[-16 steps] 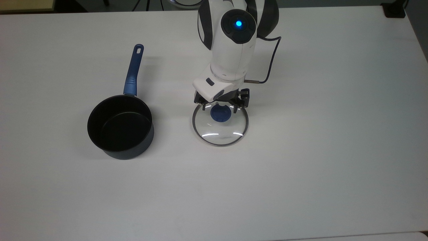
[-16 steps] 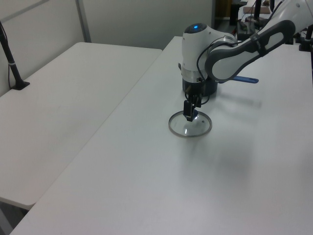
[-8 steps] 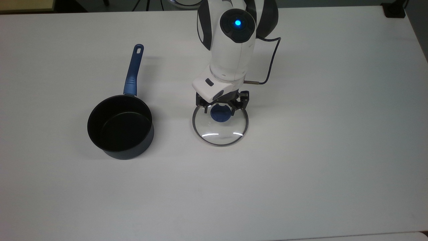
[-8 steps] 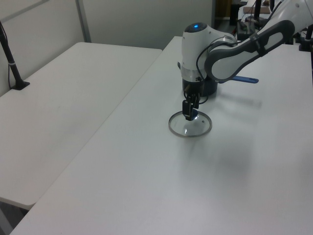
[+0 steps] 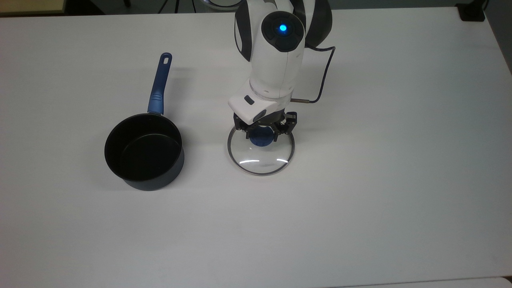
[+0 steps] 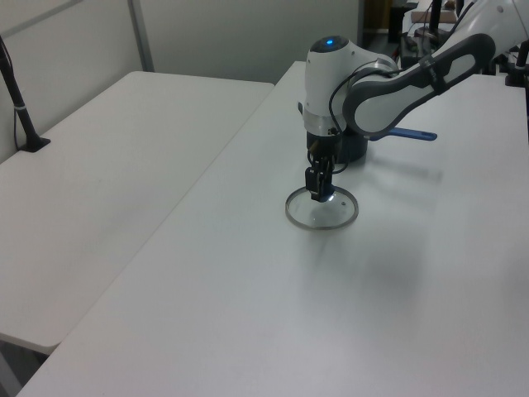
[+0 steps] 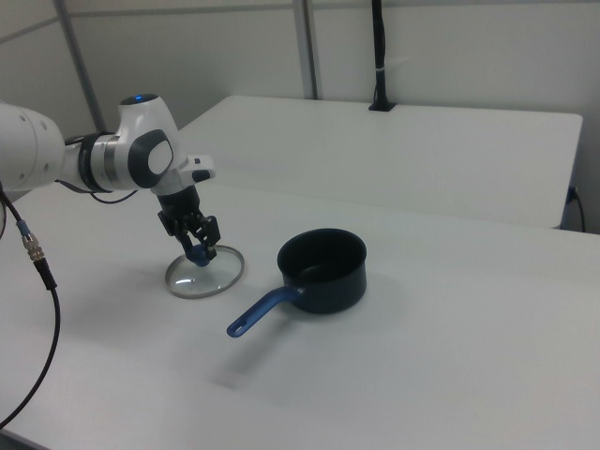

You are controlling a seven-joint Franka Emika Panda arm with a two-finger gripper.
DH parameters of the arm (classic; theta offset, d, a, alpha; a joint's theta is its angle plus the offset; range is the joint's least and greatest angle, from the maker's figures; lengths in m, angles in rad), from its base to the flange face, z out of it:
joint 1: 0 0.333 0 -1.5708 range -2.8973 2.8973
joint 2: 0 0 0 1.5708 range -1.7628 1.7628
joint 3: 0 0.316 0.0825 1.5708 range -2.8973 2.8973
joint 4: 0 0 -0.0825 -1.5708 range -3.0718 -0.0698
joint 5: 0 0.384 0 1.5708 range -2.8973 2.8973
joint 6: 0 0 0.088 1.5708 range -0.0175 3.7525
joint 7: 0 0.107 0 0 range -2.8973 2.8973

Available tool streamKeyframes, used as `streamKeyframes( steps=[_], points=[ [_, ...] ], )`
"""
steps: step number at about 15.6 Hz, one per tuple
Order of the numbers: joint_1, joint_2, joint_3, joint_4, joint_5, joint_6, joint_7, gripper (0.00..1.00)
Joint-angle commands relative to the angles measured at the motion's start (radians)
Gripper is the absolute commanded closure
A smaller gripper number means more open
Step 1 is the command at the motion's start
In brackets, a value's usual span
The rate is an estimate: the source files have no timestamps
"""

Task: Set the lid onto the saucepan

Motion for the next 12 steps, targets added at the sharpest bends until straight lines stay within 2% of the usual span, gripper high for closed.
streamKeyframes(
  steps=[1, 12],
  points=[
    [0.003, 0.008, -0.001, 0.009, -0.011, 0.016, -0.004, 0.39],
    [0.000, -0.026, -0.006, 0.010, 0.001, 0.002, 0.001, 0.41]
  ],
)
